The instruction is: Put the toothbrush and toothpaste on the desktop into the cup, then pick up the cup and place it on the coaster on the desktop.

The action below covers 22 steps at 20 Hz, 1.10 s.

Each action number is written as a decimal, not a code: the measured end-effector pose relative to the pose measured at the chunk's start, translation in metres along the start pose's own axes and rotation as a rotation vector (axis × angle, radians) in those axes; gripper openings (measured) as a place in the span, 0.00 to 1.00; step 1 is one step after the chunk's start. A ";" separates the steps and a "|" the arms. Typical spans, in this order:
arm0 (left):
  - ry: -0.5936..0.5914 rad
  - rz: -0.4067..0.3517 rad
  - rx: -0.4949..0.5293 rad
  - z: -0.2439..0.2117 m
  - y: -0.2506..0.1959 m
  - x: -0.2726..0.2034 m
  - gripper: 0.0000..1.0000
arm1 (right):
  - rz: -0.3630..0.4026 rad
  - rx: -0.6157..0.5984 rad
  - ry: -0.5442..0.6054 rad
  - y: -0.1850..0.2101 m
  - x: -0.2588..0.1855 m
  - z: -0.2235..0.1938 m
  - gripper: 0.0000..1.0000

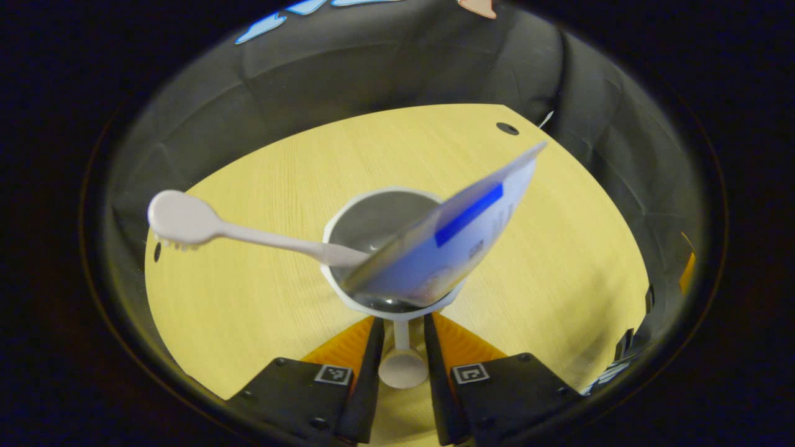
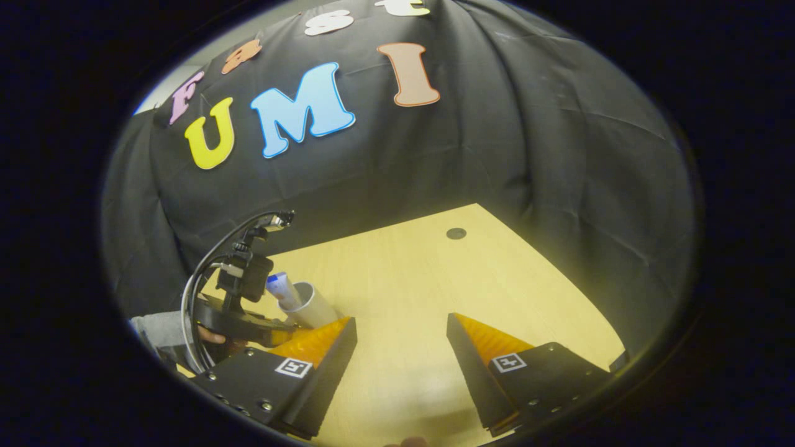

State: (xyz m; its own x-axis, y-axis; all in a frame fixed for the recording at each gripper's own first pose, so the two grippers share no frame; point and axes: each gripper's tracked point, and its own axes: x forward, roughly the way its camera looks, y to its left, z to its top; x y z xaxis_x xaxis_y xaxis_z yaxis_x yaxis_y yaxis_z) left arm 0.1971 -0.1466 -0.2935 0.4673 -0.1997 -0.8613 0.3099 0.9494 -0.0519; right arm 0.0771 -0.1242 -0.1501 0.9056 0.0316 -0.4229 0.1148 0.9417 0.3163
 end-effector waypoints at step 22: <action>-0.749 0.159 -0.227 0.010 0.024 -0.244 0.99 | 0.187 -0.174 -0.246 0.105 -0.063 0.070 0.89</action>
State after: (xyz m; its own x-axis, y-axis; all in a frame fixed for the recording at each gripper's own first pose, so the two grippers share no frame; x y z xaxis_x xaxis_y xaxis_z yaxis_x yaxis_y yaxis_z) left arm 0.0991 -0.0771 -0.0799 0.9488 -0.0911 -0.3023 0.0541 0.9902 -0.1286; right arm 0.0603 -0.0510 -0.0307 0.9780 0.1474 -0.1477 -0.1144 0.9708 0.2110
